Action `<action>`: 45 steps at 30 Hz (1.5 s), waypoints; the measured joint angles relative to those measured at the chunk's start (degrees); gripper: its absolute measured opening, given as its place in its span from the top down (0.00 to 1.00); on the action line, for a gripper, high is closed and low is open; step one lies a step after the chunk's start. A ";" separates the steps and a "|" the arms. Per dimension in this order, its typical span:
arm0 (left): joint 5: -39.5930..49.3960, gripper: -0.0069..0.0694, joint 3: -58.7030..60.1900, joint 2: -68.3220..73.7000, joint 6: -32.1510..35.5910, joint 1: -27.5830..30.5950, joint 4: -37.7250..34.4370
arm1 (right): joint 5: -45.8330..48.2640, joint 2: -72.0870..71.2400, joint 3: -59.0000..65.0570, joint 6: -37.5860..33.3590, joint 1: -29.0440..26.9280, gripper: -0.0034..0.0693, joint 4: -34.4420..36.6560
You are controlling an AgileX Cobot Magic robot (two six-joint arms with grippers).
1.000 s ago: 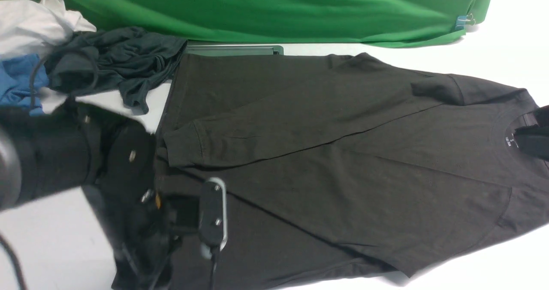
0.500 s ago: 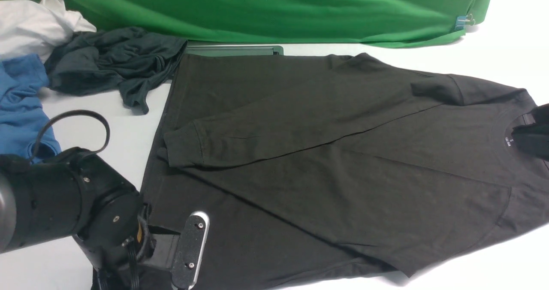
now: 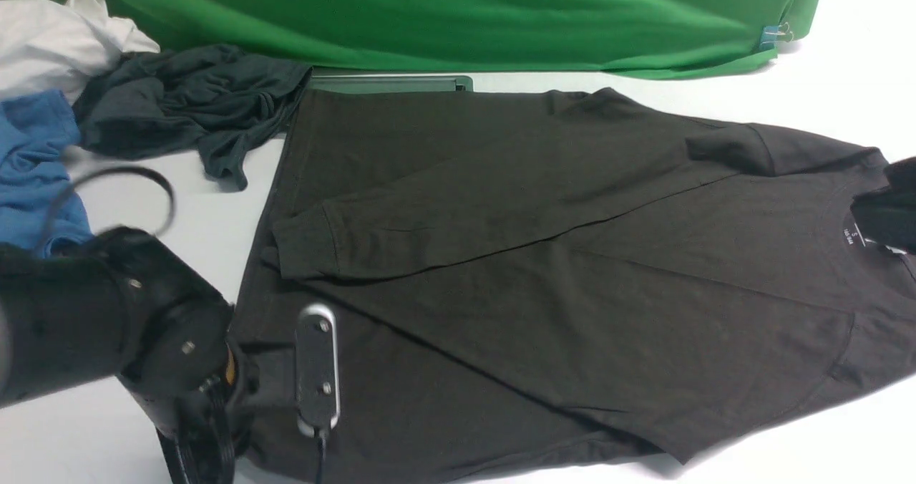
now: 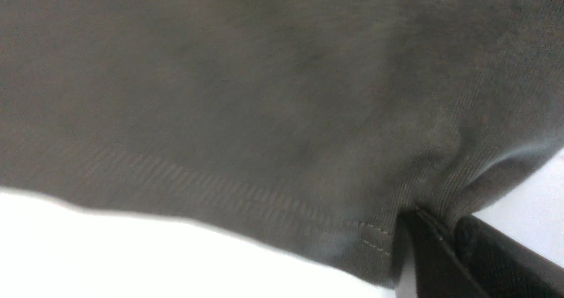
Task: Fold a long-sleeved shirt on a white desktop.
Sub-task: 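Grasp the near edge of the shirt at its hem and shoulder corners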
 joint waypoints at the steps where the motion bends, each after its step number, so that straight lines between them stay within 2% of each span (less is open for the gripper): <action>1: 2.32 0.86 -0.83 -2.73 -1.76 0.00 -1.05 | -0.52 0.13 0.00 -0.17 0.00 0.62 0.00; 7: 7.67 0.86 -1.86 -10.63 -4.53 0.00 -5.72 | 1.85 5.56 0.00 -7.01 0.00 0.60 0.07; 10: 8.57 0.86 -1.86 -13.53 -4.70 0.00 -7.23 | 2.41 11.52 0.00 -9.86 0.00 0.53 -0.26; 15: 8.57 0.86 -1.86 -17.00 -4.87 0.00 -8.93 | 2.34 24.99 0.00 -17.74 -0.07 0.32 -7.29; 18: 8.51 0.86 -1.86 -17.76 -4.99 0.00 -9.74 | 2.23 30.49 0.00 -19.27 -0.91 0.28 -11.65; 21: 7.90 0.86 -1.86 -17.94 -6.67 0.00 -9.63 | 1.29 34.67 0.00 -19.58 -3.68 0.27 -12.79; 24: 7.58 0.86 -1.86 -17.97 -7.06 0.00 -9.57 | -2.07 36.24 1.39 -21.37 -7.23 0.27 -8.73; 27: 7.06 0.86 -1.86 -17.97 -7.42 0.00 -9.57 | -5.36 36.29 7.68 -25.25 -10.59 0.28 -6.73; 31: 6.39 0.86 -1.86 -17.97 -7.47 0.00 -10.05 | -11.60 36.29 14.92 -30.32 -12.33 0.27 -6.99; 35: 5.35 0.86 -1.86 -17.97 -7.47 0.00 -10.18 | -19.77 36.42 21.99 -35.32 -12.45 0.26 -11.16; 40: 4.28 0.86 -1.86 -17.97 -7.47 0.00 -10.23 | -25.75 35.80 24.19 -36.30 -12.45 0.26 -19.13; 45: 3.92 0.86 -1.86 -17.97 -7.47 0.00 -10.23 | -28.84 36.93 24.31 -36.72 -12.45 0.31 -22.36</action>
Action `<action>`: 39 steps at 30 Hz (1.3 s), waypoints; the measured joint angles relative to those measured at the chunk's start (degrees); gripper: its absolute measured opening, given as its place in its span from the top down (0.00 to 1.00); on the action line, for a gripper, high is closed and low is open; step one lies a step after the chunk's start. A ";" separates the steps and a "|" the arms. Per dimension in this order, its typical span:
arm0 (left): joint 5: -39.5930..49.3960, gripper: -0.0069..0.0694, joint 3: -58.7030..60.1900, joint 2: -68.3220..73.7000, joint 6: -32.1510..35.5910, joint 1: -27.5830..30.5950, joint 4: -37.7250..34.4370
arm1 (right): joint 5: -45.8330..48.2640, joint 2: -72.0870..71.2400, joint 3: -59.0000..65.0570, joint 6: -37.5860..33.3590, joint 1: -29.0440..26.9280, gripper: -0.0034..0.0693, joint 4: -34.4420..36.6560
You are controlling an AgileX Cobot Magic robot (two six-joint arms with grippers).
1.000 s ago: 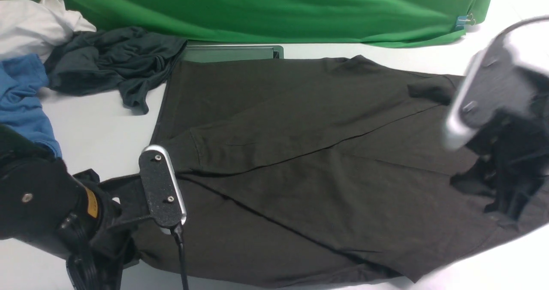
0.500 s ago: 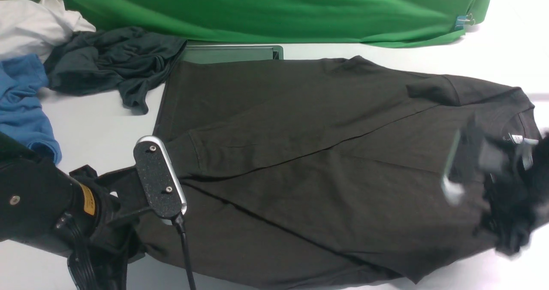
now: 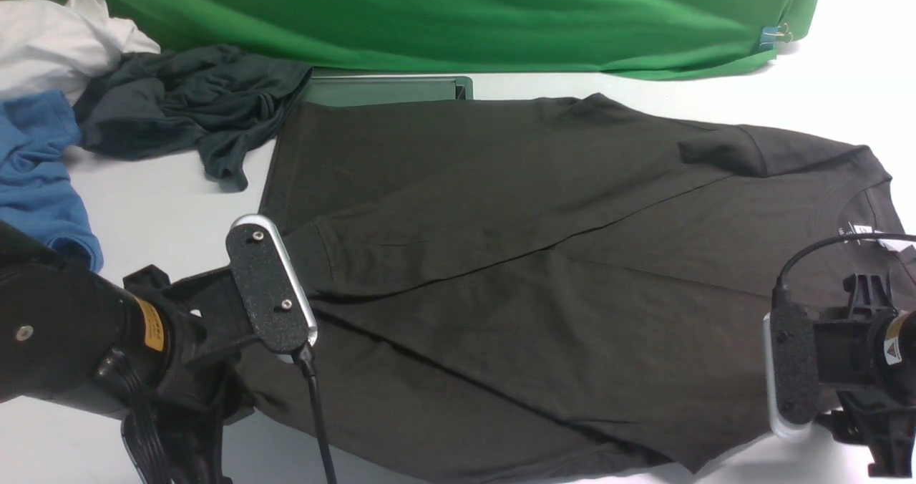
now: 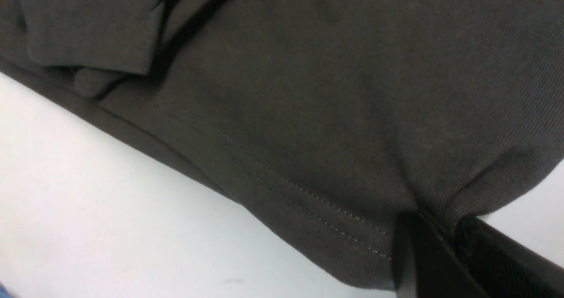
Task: Fold a long-sleeved shirt on a white desktop.
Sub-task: 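Grasp the near edge of the shirt at its hem and shoulder corners, then fold the black garment in half by bringing its near edge over to the far edge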
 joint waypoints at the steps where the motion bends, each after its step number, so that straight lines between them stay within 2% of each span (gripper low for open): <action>1: 0.00 0.86 0.00 0.00 0.00 0.00 0.00 | -0.50 0.39 0.00 -0.06 0.00 0.34 -0.20; 10: 0.18 0.86 0.00 0.00 0.00 0.00 0.00 | -3.54 2.21 0.00 -0.50 0.00 0.84 -1.17; 12: 0.99 0.86 0.00 0.00 0.00 0.00 -0.08 | -3.61 1.67 0.08 -0.39 0.00 0.88 -1.24; 17: 4.68 0.86 0.00 0.00 0.00 0.00 -2.83 | 2.44 -3.58 1.09 2.38 0.00 0.89 -0.98; 21: 7.55 0.86 0.00 0.00 -0.16 0.00 -7.28 | 13.13 -10.18 1.44 3.57 0.00 0.89 -0.19; 25: 8.54 0.86 0.00 -0.57 -0.16 0.00 -8.89 | 17.34 -15.57 2.87 4.81 0.00 0.89 1.16; 29: 5.92 0.86 0.00 -2.07 -2.12 0.00 -8.82 | 17.84 -19.01 3.07 5.72 0.00 0.90 1.89; 32: 0.96 0.86 -0.77 -2.99 -8.63 0.00 -6.68 | 17.15 -19.58 2.09 7.89 0.00 0.90 2.00; 34: -1.10 0.86 -1.53 -3.06 -12.09 0.00 -4.12 | 15.90 -18.69 0.39 9.57 0.00 0.90 2.00; 39: -6.94 0.86 -4.03 -0.93 -15.31 2.01 -1.04 | 11.19 -12.63 -5.43 14.43 0.00 0.90 2.00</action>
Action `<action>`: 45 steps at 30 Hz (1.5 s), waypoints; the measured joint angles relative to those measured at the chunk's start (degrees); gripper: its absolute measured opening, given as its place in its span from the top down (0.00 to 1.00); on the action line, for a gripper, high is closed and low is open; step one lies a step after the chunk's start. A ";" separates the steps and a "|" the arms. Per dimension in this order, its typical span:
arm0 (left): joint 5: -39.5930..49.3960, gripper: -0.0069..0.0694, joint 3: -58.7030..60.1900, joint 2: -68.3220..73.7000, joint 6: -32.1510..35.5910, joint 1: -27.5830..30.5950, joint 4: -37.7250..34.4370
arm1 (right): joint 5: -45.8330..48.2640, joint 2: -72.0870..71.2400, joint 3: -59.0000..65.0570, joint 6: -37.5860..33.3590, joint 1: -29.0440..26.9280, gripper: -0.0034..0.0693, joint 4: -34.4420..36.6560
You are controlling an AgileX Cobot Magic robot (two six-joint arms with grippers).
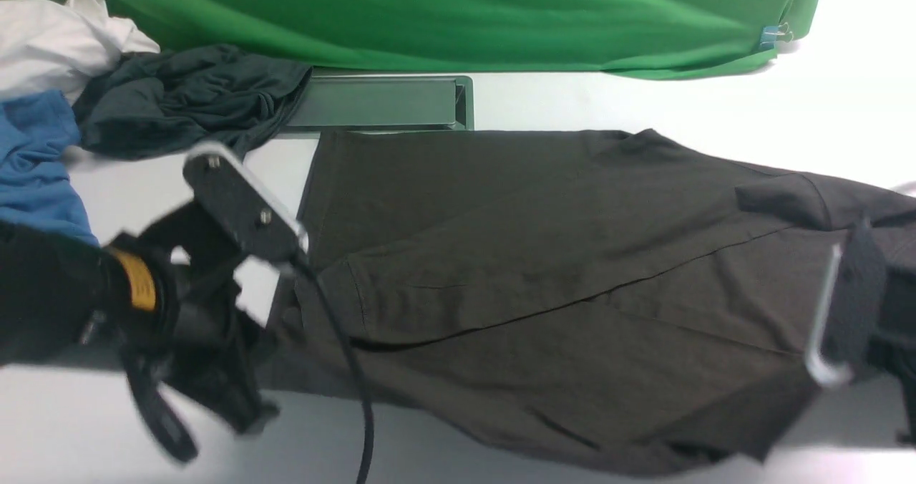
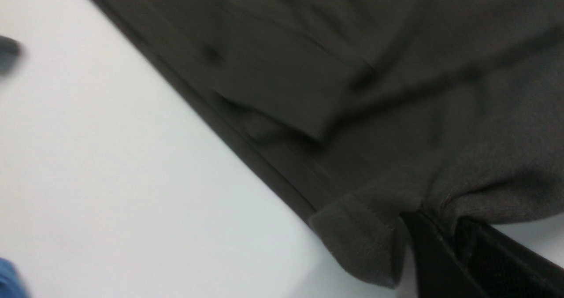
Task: Fold a long-sleeved shirt on a white desktop.
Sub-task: 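Fold the black garment in half by bringing its near edge over to the far edge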
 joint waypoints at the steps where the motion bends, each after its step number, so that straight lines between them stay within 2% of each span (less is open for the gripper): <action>1: -0.26 0.86 -0.14 0.21 -0.15 0.23 0.00 | -0.17 0.69 -0.27 0.26 0.00 0.90 0.00; 7: -4.37 0.86 -6.43 9.77 -1.36 9.79 -1.39 | -3.35 11.75 -9.14 7.82 -0.88 0.90 0.05; 16: -6.55 0.86 -17.83 21.42 0.30 11.32 -2.60 | -3.68 20.01 -19.11 14.67 -3.36 0.90 0.11; 25: -6.71 0.86 -30.08 31.73 0.13 12.48 1.57 | -5.15 21.88 -23.35 14.82 -4.81 0.90 0.37; 31: -6.03 0.86 -38.69 38.43 -0.12 15.54 -0.45 | -5.22 23.91 -30.43 14.08 -5.27 0.90 0.63; 39: -6.36 0.86 -50.16 50.19 0.11 16.07 -1.93 | -4.69 36.04 -42.71 13.33 -8.61 0.90 0.98; 45: -6.43 0.86 -55.42 56.22 0.11 15.97 -1.58 | -5.66 42.53 -47.01 13.33 -9.34 0.89 1.12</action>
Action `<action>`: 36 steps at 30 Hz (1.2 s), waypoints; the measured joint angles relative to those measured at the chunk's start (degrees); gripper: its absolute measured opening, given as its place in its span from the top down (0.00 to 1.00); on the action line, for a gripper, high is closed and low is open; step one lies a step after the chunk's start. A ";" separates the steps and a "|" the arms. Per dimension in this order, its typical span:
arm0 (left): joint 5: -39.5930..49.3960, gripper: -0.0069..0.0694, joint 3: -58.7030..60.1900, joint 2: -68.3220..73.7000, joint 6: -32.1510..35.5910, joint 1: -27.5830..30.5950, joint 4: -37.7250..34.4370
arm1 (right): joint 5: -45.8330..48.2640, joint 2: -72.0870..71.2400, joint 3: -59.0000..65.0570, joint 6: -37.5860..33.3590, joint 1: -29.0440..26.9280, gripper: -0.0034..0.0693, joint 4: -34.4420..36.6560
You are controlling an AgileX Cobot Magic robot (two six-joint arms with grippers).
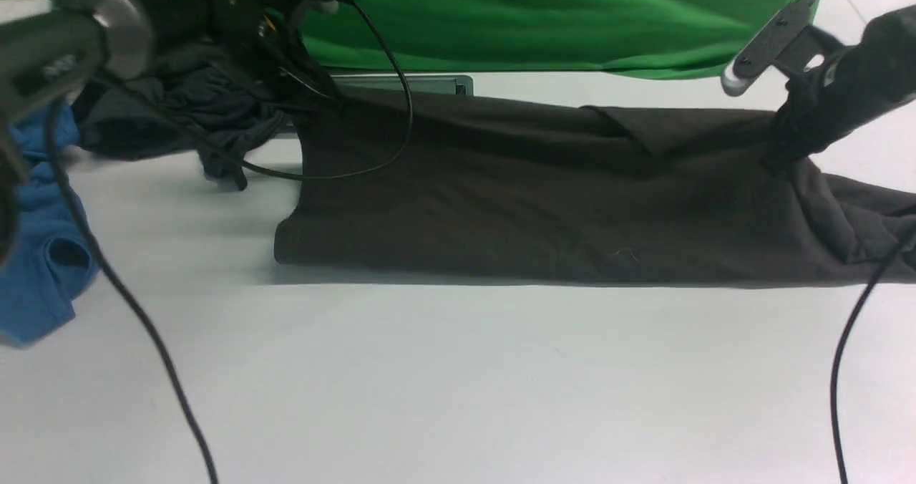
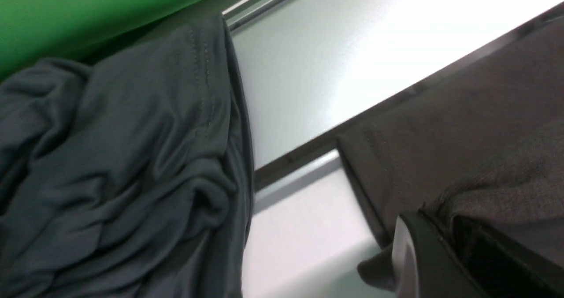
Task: Fold a long-sleeved shirt on a white desktop.
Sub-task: 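Fold the black garment in half by bringing its near edge over to the far edge, then pull the folded dark garment lengthwise by its ends to straighten it flat on the table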
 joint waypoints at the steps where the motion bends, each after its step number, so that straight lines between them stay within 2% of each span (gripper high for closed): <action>1: -0.13 0.86 -1.03 1.22 0.00 0.01 0.12 | -0.61 0.86 -0.48 0.00 -0.05 0.87 0.00; 3: -0.81 0.85 -1.95 2.51 0.00 0.01 0.18 | -1.94 1.77 -0.94 0.26 -0.16 0.77 0.00; 7: -4.95 0.75 -2.33 3.95 0.28 0.01 0.45 | -6.07 2.28 -1.14 1.96 -0.29 0.40 -0.11; 8: -5.20 0.74 -2.33 4.01 0.28 0.01 0.57 | -6.34 2.28 -1.14 2.12 -0.29 0.38 -0.11; 9: -7.55 0.67 -2.33 4.36 0.30 0.01 1.21 | -7.67 2.28 -1.53 3.65 -0.34 0.26 -0.22; 11: -10.41 0.57 -2.35 4.74 0.35 0.01 2.44 | -7.42 1.91 -2.48 6.64 -0.34 0.23 -0.28; 12: -11.25 0.54 -2.35 4.80 0.35 0.08 3.08 | -6.95 1.68 -2.77 7.81 -0.34 0.24 -0.28; 14: -12.89 0.43 -2.40 4.90 -0.09 0.33 4.86 | -3.75 -0.56 -3.55 12.53 -0.27 0.33 0.70; 15: -12.90 0.40 -2.42 4.84 -0.49 0.53 5.22 | -2.00 -1.98 -3.74 13.49 -0.15 0.40 2.46; 16: -12.90 0.40 -2.42 4.84 -0.60 0.52 5.27 | -2.00 -2.28 -3.74 13.49 -0.15 0.42 2.94; 17: -12.12 0.39 -2.42 4.42 -1.43 0.67 5.41 | 1.12 -3.88 -4.08 13.20 0.29 0.53 6.40; 18: -10.89 0.40 -2.42 4.00 -1.97 0.67 4.55 | 3.50 -5.03 -4.27 11.50 0.81 0.64 10.33; 20: -6.49 0.51 -2.42 2.46 -1.38 0.53 -0.87 | 9.12 -5.91 -4.59 5.51 2.51 0.82 20.43; 21: -5.27 0.54 -2.42 2.11 -0.88 0.48 -2.46 | 10.25 -5.91 -4.59 4.34 2.90 0.84 22.17; 22: -0.59 0.67 -2.33 0.73 2.51 0.27 -8.87 | 13.59 -4.96 -4.59 1.03 4.34 0.88 27.32; 24: 6.09 0.82 -1.07 -1.47 11.32 -0.44 -20.23 | 15.53 -1.97 -4.59 -2.05 6.65 0.91 31.61; 28: 10.82 0.89 3.96 -3.23 20.18 -3.12 -31.98 | 13.75 3.40 -4.54 -3.71 8.38 0.92 32.95; 31: 10.11 0.89 9.57 -3.18 22.17 -5.26 -33.40 | 11.17 6.29 -4.60 -4.15 8.43 0.92 33.15; 36: 1.84 0.89 17.83 -3.12 22.80 -7.33 -31.12 | 8.77 9.84 -8.19 -4.32 8.43 0.92 33.91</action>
